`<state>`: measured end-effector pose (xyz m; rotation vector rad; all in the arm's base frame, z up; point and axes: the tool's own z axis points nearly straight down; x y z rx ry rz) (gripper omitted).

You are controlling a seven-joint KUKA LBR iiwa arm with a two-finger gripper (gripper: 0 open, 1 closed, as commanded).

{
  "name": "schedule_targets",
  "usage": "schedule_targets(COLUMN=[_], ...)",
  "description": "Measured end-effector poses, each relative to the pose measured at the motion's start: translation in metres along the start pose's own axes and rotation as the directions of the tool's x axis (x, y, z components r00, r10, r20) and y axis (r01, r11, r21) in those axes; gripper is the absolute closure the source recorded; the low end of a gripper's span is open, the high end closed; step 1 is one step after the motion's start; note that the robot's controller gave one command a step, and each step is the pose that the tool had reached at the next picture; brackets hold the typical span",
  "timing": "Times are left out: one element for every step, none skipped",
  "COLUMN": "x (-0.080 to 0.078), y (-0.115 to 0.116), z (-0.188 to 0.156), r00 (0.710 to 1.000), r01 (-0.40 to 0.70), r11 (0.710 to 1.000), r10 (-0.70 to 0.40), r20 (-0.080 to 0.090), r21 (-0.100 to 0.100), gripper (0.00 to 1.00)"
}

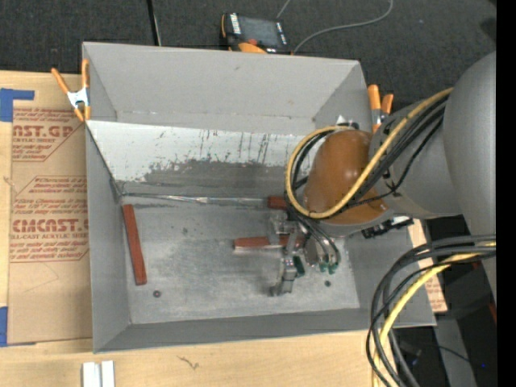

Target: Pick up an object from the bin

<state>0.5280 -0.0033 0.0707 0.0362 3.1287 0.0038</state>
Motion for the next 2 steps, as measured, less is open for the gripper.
schedule_targets(x=[0.0,-0.036], y=[0.0,0.076], z=[-0.003,-0.168], r00=[1.0,0.995], r01=[0.0,0.103], r11=[1.0,0.995], r10=[0.0,-0.103], r20=[-0.001,-0.001], r21=[0.0,0.0], gripper=[1.0,1.0])
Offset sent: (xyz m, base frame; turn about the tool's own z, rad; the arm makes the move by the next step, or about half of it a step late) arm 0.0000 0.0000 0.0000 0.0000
